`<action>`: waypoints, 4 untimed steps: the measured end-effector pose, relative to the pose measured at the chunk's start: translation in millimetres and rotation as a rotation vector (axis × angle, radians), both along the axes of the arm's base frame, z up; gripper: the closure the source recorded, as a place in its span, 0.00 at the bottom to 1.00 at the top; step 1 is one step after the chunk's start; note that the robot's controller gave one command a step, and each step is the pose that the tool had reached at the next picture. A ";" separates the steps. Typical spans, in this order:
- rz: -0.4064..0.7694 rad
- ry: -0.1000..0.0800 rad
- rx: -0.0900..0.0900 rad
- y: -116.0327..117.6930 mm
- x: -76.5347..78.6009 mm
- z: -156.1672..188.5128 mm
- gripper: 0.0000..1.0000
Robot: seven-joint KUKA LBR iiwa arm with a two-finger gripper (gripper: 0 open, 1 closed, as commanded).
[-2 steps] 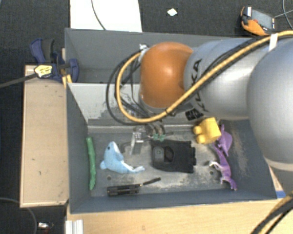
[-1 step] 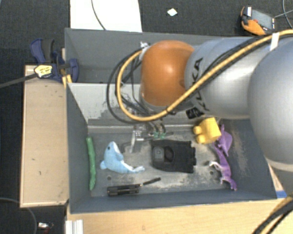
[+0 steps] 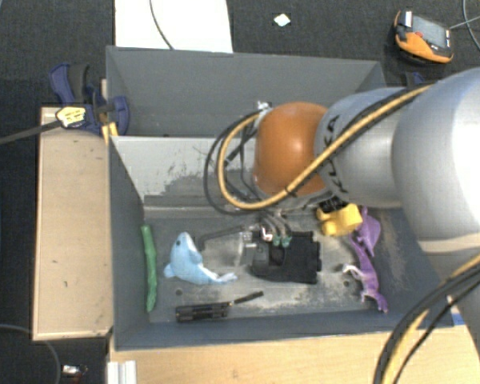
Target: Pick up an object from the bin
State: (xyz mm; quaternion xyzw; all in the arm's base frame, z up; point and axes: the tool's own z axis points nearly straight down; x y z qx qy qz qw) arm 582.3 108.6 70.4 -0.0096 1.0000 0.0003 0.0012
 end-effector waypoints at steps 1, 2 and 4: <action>-0.023 -0.010 0.006 -0.8 -5.5 0.5 0.00; -0.006 -0.006 0.003 0.5 0.5 1.3 0.00; -0.011 -0.009 0.005 0.4 0.8 1.6 1.00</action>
Offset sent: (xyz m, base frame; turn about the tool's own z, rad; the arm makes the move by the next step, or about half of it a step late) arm -0.0006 0.0006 0.0004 0.0017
